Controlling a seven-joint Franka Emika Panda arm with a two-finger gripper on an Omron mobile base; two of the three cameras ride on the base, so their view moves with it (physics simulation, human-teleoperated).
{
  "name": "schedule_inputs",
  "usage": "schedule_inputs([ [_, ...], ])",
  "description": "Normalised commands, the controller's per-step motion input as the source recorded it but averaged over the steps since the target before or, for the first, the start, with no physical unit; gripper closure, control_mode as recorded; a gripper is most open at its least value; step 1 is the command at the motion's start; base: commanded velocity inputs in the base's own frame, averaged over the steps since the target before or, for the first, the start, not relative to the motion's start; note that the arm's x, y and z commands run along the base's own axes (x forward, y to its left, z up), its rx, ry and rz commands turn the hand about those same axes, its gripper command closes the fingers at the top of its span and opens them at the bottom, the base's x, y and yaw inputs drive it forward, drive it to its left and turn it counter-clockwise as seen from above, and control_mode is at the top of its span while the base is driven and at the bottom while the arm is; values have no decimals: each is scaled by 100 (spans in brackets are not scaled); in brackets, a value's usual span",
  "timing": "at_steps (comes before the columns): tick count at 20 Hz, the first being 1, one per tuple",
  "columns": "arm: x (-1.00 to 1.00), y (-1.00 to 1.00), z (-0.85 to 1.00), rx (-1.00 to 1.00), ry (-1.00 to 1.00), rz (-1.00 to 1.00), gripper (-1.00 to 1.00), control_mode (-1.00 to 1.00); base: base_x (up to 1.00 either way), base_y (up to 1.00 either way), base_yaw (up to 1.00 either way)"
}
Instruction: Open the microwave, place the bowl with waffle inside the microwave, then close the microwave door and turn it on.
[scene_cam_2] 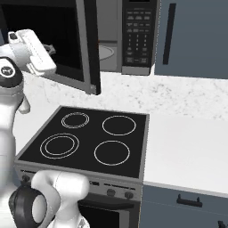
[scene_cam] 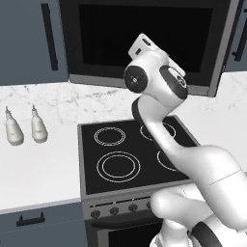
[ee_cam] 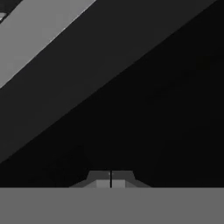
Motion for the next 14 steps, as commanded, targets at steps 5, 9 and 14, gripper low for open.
schedule_inputs([
  [5, 87, -12, -6, 15, 24, 63, 100, -100, 0, 0, 0],
  [9, 100, -5, -27, 7, 14, 59, 100, -100, 0, 0, 0],
  [14, 100, 0, -5, 7, 11, 42, 100, -100, 0, 0, 0],
])
